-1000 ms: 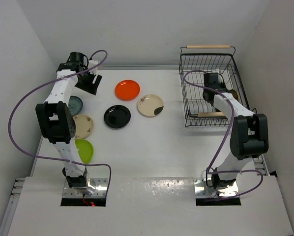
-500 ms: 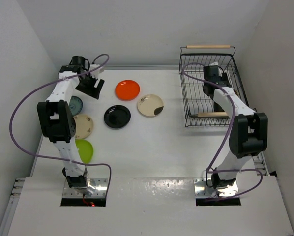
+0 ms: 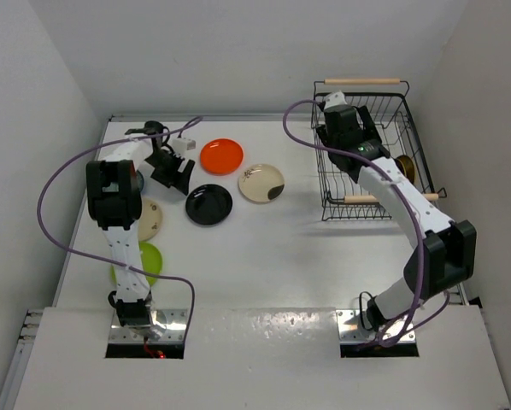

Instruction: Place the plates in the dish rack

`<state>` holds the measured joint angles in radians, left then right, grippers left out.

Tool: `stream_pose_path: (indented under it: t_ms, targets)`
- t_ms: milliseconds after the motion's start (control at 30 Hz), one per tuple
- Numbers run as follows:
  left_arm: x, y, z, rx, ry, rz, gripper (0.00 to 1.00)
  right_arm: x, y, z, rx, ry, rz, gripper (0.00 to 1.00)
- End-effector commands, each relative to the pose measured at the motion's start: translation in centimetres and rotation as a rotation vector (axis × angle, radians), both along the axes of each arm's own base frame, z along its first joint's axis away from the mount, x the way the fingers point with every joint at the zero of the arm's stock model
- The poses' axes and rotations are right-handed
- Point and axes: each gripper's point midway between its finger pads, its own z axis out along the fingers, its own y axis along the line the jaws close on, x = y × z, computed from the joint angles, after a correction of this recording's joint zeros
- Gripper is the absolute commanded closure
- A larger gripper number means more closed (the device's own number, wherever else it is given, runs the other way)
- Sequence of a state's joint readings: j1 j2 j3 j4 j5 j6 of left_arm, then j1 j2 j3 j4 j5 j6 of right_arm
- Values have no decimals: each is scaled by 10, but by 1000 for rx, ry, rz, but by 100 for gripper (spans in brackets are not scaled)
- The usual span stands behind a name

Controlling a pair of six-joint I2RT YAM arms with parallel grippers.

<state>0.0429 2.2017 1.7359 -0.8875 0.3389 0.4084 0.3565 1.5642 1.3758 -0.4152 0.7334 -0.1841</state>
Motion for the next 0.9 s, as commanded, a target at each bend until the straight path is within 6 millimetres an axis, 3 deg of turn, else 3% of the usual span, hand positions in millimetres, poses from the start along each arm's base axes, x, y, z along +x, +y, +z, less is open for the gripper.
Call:
stream_pose_path:
  t_ms: [0,167,333,433,500,567,700,833,867]
  targets:
    - [-12,-17,0,-76,24,-39,16,-9,-1,19,-11,-42,-9,18]
    - [-11,-13,15,-55,-11,-36,17,-16,4,22,-20,-45,6,18]
    - [-6,-41,70,-177,-165,-160,17,-19,7,24,-16,-49,12,18]
    - [-18,-51,52,-149,-119,-203,16,-21,9,23,-18,-47,18,18]
    - [-24,-48,28,-93,-51,-186,16,-22,12,24,-21,-49,23,18]
    - [-37,-38,-11,-6,50,-182,16,-23,12,25,-29,-52,24,18]
    - [-46,-29,-40,63,133,-151,19,-26,15,32,-30,-70,32,18]
    - [-48,-49,-27,-52,117,-180,41,-30,18,36,-29,-81,46,18]
    - [-51,-59,-20,-111,126,-197,58,-32,21,41,-19,-98,53,18]
